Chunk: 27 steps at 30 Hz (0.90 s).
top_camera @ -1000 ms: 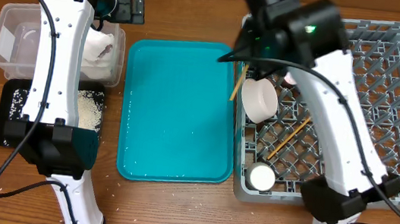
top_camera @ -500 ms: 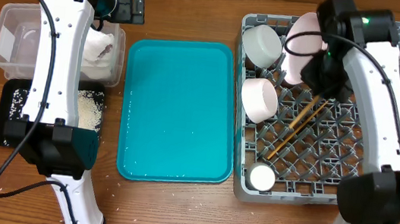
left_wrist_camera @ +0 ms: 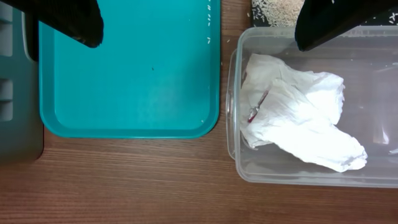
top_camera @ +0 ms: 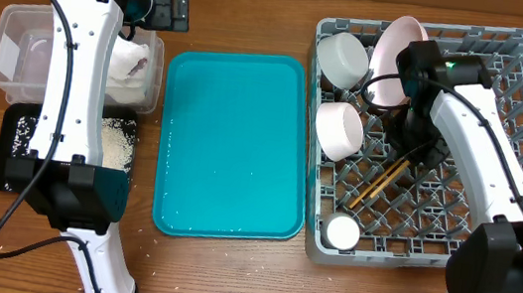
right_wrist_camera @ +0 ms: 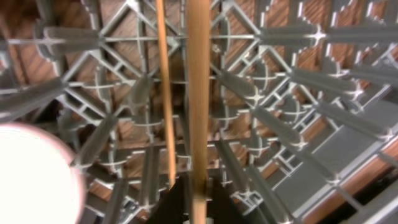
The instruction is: Sort waste into correct bins and load items into the dishwasher
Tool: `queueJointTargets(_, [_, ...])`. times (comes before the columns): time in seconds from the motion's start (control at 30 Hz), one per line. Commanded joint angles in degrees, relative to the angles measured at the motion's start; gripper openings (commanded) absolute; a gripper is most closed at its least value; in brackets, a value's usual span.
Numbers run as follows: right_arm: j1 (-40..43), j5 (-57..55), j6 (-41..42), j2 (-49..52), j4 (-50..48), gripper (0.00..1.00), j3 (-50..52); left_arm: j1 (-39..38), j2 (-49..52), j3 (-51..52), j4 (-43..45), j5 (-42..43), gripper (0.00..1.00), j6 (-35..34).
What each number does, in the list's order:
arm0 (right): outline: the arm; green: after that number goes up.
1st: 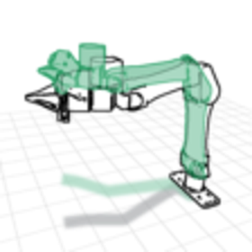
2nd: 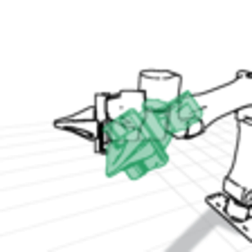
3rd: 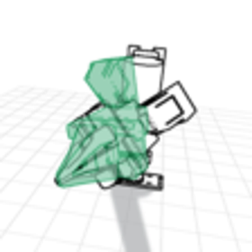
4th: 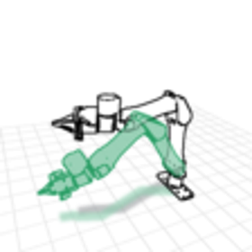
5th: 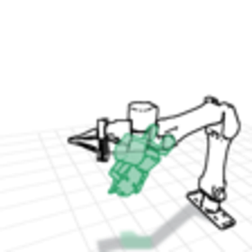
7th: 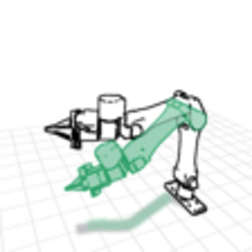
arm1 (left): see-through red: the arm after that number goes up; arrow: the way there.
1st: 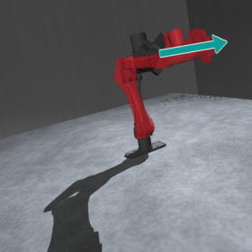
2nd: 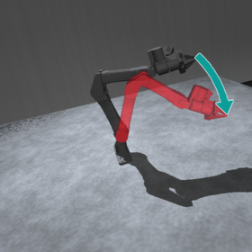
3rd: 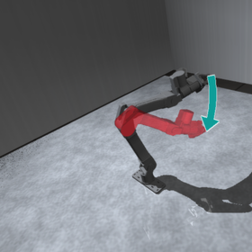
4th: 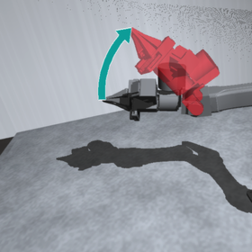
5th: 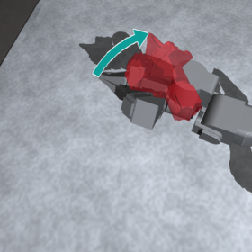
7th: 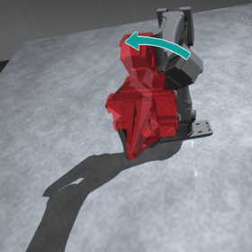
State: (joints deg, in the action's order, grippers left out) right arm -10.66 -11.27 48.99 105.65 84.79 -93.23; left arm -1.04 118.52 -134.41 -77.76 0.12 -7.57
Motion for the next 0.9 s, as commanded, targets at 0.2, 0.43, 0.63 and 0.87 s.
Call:
queueJointTargets(0.2, [-0.24,6.49,-5.99,-0.76,1.64,0.37,-7.96,-0.15,-1.64,-1.38,0.04,-0.70,1.00,-0.17])
queueJointTargets(0.43, [-1.77,6.64,-9.27,-2.78,12.28,0.38,-27.10,-0.15,-1.64,-1.38,0.04,-0.70,1.00,-0.17])
queueJointTargets(0.63, [-3.58,11.43,-19.04,-13.79,12.22,1.00,-37.46,-0.15,-1.64,-1.40,0.04,-0.70,1.00,-0.17])
queueJointTargets(0.87, [-3.58,10.45,-25.09,-26.51,12.26,1.00,-37.70,-0.15,-1.64,-1.40,0.04,-0.70,1.00,-0.17])
